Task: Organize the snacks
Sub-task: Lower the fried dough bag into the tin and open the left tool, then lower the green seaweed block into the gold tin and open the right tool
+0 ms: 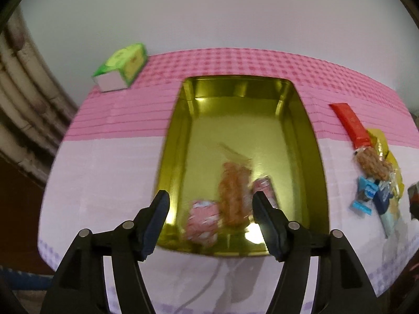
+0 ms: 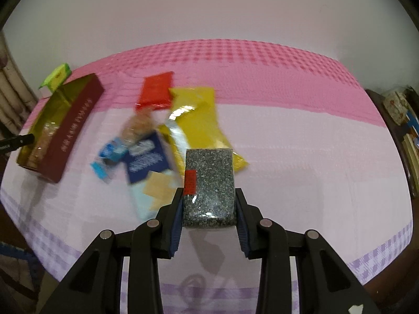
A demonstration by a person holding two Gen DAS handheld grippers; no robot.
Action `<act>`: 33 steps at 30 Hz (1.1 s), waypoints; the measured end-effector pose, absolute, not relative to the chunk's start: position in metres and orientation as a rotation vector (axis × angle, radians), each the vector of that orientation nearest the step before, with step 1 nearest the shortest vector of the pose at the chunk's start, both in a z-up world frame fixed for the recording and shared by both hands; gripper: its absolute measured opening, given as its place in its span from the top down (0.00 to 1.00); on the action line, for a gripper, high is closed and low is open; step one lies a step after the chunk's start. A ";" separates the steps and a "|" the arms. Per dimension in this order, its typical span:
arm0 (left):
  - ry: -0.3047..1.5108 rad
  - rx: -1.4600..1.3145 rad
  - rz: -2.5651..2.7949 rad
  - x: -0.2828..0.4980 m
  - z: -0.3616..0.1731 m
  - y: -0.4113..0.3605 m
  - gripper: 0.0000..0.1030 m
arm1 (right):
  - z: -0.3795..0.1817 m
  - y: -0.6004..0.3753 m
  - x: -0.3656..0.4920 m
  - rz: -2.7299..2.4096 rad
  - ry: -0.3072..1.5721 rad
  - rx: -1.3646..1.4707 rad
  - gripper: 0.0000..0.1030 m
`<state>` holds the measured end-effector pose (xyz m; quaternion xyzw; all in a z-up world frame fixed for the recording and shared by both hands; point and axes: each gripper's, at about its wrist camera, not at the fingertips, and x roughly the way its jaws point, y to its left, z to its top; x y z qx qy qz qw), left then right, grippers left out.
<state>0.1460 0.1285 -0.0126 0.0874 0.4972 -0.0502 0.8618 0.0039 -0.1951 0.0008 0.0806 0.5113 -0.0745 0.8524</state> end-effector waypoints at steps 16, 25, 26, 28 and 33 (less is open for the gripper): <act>1.093 0.014 0.035 0.098 -0.021 0.209 0.35 | 0.027 -0.040 0.078 0.122 1.060 0.088 0.68; 1.072 0.025 0.082 0.097 -0.018 0.213 0.34 | 0.015 0.018 0.113 0.157 1.089 0.084 0.68; 1.076 0.013 0.082 0.097 -0.019 0.214 0.34 | 0.012 0.022 0.115 0.155 1.098 0.082 0.68; 1.077 0.008 0.086 0.100 -0.019 0.217 0.34 | 0.006 0.030 0.118 0.144 1.113 0.063 0.68; 1.078 -0.002 0.125 0.102 -0.019 0.223 0.34 | 0.002 0.042 0.123 0.123 1.112 0.014 0.68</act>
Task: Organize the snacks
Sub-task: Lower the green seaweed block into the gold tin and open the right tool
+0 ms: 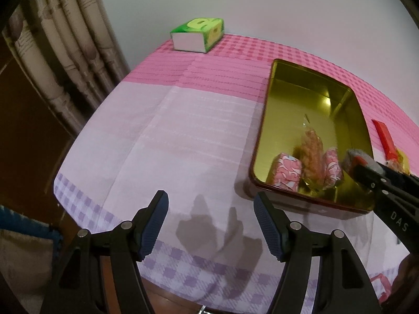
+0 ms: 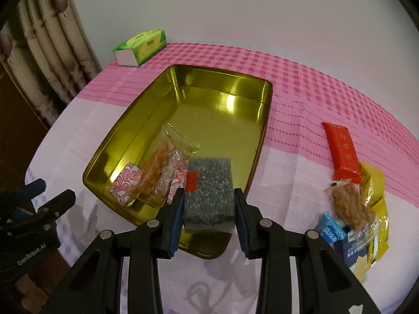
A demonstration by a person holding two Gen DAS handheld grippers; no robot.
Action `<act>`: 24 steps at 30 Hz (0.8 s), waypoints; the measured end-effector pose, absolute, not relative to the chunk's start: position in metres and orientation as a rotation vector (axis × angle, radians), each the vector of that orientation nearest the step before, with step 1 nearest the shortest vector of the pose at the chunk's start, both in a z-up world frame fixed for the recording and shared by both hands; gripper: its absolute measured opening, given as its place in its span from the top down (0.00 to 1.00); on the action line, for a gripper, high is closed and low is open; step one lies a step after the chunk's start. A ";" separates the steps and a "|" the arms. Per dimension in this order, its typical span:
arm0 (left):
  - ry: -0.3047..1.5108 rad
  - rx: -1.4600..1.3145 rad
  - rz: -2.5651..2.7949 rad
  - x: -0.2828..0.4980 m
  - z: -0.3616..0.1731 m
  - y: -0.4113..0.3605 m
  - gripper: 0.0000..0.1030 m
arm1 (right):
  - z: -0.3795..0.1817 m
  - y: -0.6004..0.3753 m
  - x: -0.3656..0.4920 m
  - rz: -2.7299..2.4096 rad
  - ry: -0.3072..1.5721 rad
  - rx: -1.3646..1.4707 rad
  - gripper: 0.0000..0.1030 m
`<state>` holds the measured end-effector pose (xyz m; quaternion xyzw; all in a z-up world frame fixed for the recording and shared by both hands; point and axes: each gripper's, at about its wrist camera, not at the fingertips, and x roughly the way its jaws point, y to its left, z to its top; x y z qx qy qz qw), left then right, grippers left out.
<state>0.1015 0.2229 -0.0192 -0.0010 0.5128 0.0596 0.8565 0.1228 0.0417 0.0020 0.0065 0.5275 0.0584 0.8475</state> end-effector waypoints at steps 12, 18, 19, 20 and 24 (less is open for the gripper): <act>1.111 -0.055 0.139 0.106 -0.026 0.231 0.33 | -0.010 0.052 0.128 0.118 1.121 -0.041 0.68; 1.110 -0.052 0.140 0.108 -0.027 0.231 0.33 | -0.016 0.063 0.129 0.136 1.136 -0.098 0.68; 1.110 -0.050 0.141 0.107 -0.027 0.231 0.33 | -0.017 0.064 0.129 0.143 1.143 -0.091 0.66; 1.110 -0.050 0.141 0.107 -0.027 0.231 0.33 | -0.018 0.064 0.128 0.150 1.146 -0.085 0.65; 1.108 -0.044 0.139 0.107 -0.027 0.230 0.33 | -0.019 0.064 0.126 0.155 1.145 -0.078 0.65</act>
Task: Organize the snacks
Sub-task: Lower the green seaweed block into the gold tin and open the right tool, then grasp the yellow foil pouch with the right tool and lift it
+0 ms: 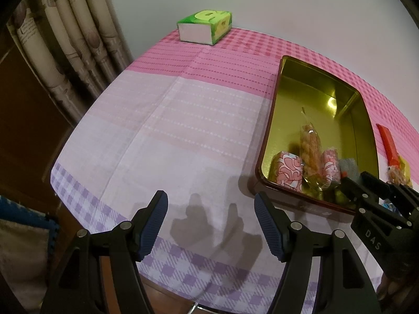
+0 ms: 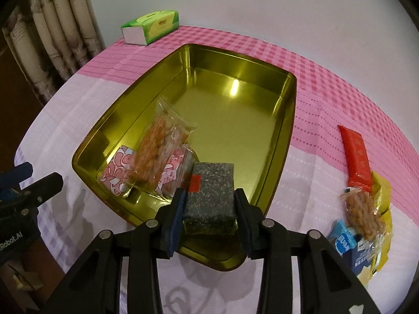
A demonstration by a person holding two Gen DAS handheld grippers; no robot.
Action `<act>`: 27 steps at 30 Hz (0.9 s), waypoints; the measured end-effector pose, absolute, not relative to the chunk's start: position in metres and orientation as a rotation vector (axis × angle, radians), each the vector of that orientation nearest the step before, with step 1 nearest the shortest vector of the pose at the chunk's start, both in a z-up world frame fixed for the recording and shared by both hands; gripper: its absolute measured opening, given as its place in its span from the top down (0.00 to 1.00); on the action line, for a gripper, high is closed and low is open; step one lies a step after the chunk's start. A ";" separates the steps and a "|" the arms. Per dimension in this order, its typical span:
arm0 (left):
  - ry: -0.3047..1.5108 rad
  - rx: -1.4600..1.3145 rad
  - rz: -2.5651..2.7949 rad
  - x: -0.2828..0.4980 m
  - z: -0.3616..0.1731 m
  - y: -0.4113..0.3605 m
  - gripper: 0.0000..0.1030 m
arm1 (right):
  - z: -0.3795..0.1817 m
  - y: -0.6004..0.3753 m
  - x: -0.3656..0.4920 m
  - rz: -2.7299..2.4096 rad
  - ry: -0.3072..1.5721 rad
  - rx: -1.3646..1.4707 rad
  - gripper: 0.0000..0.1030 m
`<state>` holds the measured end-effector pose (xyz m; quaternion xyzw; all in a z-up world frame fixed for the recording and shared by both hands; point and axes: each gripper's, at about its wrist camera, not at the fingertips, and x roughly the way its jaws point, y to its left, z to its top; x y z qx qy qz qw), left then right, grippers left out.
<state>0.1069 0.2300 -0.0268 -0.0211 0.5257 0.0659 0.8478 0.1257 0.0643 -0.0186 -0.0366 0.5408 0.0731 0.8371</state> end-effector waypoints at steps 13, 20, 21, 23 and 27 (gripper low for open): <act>1.106 -0.026 0.140 0.106 -0.027 0.227 0.33 | 0.015 0.050 0.109 0.212 1.063 0.028 0.42; 1.101 -0.005 0.144 0.104 -0.027 0.225 0.32 | 0.033 0.003 0.086 0.184 1.026 0.043 0.42; 1.100 -0.003 0.142 0.104 -0.027 0.225 0.32 | 0.034 -0.010 0.083 0.167 1.024 0.047 0.42; 1.097 0.005 0.143 0.104 -0.026 0.224 0.32 | 0.035 -0.037 0.077 0.125 1.024 0.055 0.41; 1.098 0.016 0.144 0.104 -0.027 0.221 0.32 | 0.029 -0.101 0.064 0.014 1.041 0.052 0.39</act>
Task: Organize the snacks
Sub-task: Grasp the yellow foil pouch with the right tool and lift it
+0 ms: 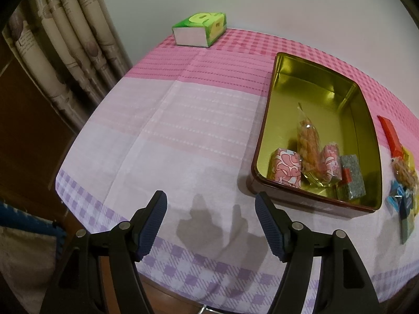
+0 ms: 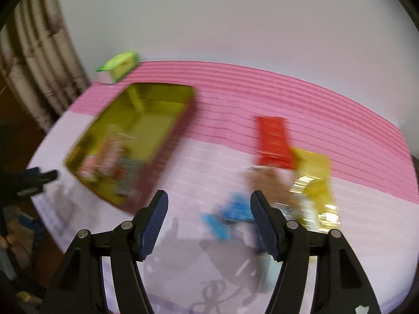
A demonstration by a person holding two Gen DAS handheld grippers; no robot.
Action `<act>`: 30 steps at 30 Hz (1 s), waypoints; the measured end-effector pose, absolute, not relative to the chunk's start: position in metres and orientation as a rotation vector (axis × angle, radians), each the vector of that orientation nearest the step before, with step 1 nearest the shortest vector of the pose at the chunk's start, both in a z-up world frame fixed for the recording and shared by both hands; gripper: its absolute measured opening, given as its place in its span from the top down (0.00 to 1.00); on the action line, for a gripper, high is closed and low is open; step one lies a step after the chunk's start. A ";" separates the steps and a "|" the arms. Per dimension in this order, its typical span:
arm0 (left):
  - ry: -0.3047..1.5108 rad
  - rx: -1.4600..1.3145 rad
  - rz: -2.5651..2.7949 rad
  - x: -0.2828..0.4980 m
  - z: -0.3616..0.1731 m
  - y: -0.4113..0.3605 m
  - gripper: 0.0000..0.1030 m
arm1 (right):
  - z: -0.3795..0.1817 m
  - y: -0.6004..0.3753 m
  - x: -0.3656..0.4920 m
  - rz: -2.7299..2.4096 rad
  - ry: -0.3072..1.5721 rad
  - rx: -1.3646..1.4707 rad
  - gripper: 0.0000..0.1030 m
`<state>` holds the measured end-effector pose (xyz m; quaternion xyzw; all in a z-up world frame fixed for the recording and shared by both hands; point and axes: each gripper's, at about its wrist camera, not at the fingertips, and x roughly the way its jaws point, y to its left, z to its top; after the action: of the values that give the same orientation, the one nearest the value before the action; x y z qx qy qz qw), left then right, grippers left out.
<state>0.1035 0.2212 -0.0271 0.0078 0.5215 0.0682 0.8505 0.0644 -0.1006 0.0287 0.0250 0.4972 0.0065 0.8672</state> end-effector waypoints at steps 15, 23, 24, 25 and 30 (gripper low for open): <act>1.059 0.016 0.127 0.103 -0.025 0.219 0.29 | -0.028 -0.198 0.055 -0.023 1.146 0.019 0.31; 1.032 0.056 0.098 0.093 -0.018 0.201 0.29 | -0.047 -0.199 0.064 0.010 1.153 -0.012 0.31; 1.034 0.065 0.092 0.091 -0.017 0.197 0.29 | -0.050 -0.200 0.065 0.014 1.154 -0.017 0.31; 1.036 0.075 0.084 0.089 -0.016 0.192 0.29 | -0.052 -0.200 0.066 0.019 1.155 -0.020 0.31; 1.057 0.085 0.021 0.077 -0.013 0.163 0.29 | -0.052 -0.204 0.065 0.027 1.122 0.006 0.33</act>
<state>0.0771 0.1629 -0.0129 0.0405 0.5041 0.0102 0.8626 0.0651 -0.2040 -0.0525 0.0030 0.5321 0.0126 0.8466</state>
